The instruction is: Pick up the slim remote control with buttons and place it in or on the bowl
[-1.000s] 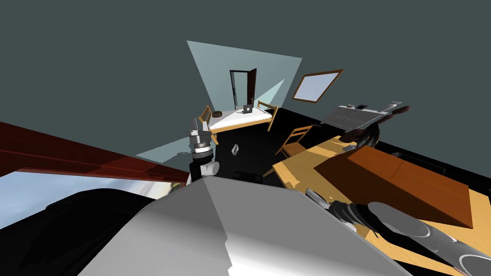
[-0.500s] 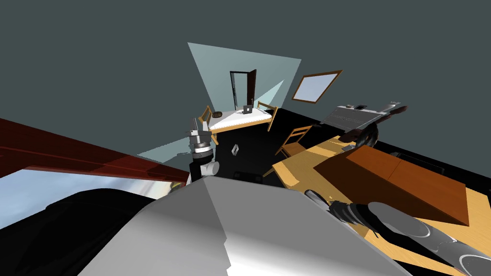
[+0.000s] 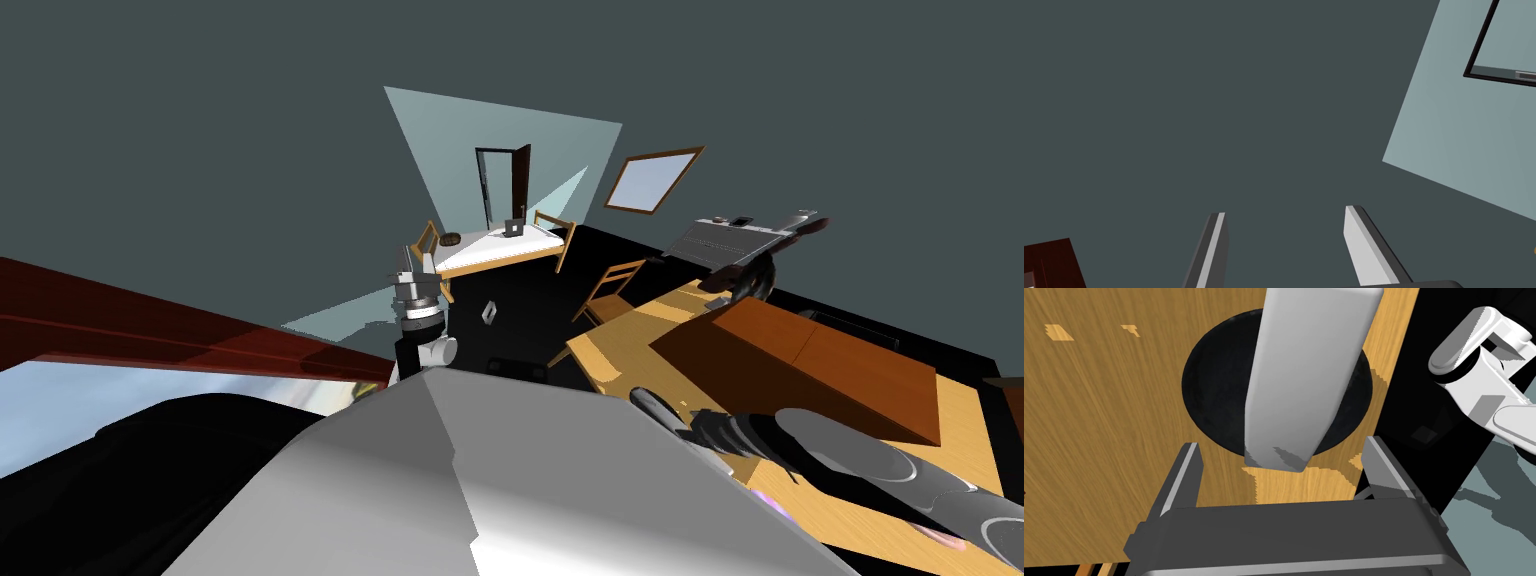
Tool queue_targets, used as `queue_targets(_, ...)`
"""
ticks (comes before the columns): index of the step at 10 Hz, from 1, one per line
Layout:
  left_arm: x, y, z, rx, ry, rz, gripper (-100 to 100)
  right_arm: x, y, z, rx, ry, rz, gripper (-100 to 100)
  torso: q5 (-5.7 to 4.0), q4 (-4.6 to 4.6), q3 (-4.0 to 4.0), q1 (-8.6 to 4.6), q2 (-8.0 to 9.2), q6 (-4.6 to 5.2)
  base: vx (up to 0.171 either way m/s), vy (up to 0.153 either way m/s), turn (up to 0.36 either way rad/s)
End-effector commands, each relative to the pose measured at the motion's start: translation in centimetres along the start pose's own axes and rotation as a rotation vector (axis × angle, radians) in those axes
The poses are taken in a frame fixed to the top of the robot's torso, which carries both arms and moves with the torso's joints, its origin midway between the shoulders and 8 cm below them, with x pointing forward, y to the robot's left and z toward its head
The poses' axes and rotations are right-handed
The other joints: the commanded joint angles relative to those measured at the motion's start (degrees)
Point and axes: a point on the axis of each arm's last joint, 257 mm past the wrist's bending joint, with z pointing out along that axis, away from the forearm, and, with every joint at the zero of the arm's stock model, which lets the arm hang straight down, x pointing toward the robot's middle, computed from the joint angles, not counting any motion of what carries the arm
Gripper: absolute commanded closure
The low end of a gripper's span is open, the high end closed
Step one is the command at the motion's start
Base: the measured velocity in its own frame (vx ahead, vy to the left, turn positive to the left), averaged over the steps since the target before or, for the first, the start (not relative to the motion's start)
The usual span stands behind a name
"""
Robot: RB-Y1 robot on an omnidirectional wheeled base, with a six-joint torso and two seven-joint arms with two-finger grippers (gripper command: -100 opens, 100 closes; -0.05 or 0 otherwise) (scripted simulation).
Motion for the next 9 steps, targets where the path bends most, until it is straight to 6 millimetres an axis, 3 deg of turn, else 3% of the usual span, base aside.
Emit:
queue_targets(1, 0.0, 0.0, 0.0, 0.0, 0.0, 0.0, 0, -0.85, -0.42, -1.21, -0.001, -0.002, -0.008, -100, 0.0, 0.0, 0.0, 0.0, 0.0, 0.0, -0.017, 0.006, -0.041)
queue_targets(2, 0.0, 0.0, 0.0, 0.0, 0.0, 0.0, 0, -1.54, -0.82, -2.2, -0.003, -0.002, -0.017, -100, 0.01, -0.01, -0.02, 0.0, -0.03, 0.01, -0.024, 0.006, -0.08)
queue_targets(3, 0.0, 0.0, 0.0, 0.0, 0.0, 0.0, 0, -1.09, -0.67, -1.54, 0.001, -0.003, -0.01, -100, 0.0, 0.0, -0.01, -0.01, -0.01, 0.02, -0.012, 0.003, -0.016)
queue_targets(4, 0.0, 0.0, 0.0, 0.0, 0.0, 0.0, 0, -1.09, -0.68, -1.63, -0.002, -0.002, -0.011, 0, -0.02, -0.01, -0.02, -0.02, -0.04, 0.0, 0.0, 0.0, 0.0)
queue_targets(9, 0.0, 0.0, 0.0, 0.0, 0.0, 0.0, 0, -1.09, -0.67, -1.62, -0.001, -0.002, -0.011, 0, -0.02, -0.03, -0.06, -0.04, -0.1, 0.0, 0.0, 0.0, 0.0)
